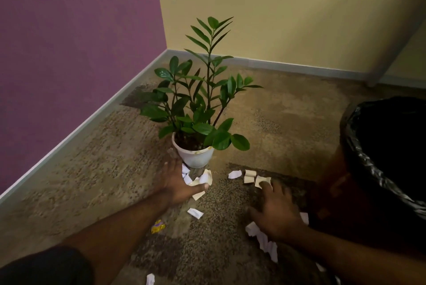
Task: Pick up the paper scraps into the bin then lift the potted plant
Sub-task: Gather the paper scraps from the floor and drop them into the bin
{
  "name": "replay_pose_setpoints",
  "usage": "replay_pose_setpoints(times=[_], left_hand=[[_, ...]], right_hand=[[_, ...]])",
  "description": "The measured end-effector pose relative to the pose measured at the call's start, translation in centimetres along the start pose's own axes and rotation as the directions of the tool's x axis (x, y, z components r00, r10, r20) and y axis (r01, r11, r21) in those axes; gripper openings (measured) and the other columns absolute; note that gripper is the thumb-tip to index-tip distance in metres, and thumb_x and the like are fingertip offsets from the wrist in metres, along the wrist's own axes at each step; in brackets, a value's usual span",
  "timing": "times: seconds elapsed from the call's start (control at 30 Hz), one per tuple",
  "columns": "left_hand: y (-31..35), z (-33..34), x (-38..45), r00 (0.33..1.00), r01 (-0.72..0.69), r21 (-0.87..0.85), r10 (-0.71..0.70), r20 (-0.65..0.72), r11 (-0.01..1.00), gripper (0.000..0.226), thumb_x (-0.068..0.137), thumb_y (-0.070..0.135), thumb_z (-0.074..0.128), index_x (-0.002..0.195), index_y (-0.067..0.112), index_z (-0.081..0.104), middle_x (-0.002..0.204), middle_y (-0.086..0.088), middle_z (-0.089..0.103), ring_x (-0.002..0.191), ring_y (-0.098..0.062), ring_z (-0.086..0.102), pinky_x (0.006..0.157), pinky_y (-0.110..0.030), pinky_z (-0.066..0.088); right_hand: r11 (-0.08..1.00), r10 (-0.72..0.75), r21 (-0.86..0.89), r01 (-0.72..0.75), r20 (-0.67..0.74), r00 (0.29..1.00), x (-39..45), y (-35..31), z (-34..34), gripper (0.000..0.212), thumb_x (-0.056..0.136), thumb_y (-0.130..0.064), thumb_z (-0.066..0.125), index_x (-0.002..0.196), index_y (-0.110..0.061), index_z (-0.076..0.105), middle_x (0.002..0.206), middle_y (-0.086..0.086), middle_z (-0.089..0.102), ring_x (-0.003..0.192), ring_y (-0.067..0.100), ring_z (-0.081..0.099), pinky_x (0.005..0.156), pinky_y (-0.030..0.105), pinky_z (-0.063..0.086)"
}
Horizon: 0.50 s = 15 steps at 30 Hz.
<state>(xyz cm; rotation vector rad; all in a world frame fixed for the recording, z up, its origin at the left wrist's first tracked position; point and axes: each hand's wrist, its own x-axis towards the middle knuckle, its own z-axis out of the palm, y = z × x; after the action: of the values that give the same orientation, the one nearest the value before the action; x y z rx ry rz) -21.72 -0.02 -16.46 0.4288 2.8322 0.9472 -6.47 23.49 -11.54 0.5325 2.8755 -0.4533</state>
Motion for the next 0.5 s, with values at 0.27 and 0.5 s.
replay_pose_setpoints(times=[0.27, 0.5], left_hand=[[0.9, 4.7, -2.4, 0.995, -0.084, 0.063, 0.087, -0.047, 0.994, 0.097, 0.059, 0.082, 0.060, 0.135, 0.023, 0.044, 0.136, 0.003, 0.048, 0.128, -0.018, 0.045, 0.105, -0.039, 0.041], [3.2, 7.7, -1.3, 0.990, -0.104, 0.357, 0.130, -0.049, 0.928, 0.074, 0.082, 0.074, 0.035, 0.146, 0.037, 0.029, 0.152, 0.004, 0.033, 0.141, -0.026, 0.029, 0.111, -0.048, 0.031]], right_hand=[[0.994, 0.086, 0.067, -0.085, -0.014, 0.996, 7.3, -0.3, 1.8, 0.086, 0.081, -0.076, 0.040, 0.151, -0.038, 0.007, 0.162, 0.005, 0.005, 0.144, 0.044, 0.007, 0.108, 0.063, 0.021], [0.971, -0.172, -0.174, 0.167, -0.017, 0.985, 8.7, -0.2, 4.9, 0.041, 0.096, -0.043, 0.038, 0.136, -0.039, 0.040, 0.147, 0.001, 0.036, 0.135, 0.033, 0.027, 0.100, 0.059, 0.031]])
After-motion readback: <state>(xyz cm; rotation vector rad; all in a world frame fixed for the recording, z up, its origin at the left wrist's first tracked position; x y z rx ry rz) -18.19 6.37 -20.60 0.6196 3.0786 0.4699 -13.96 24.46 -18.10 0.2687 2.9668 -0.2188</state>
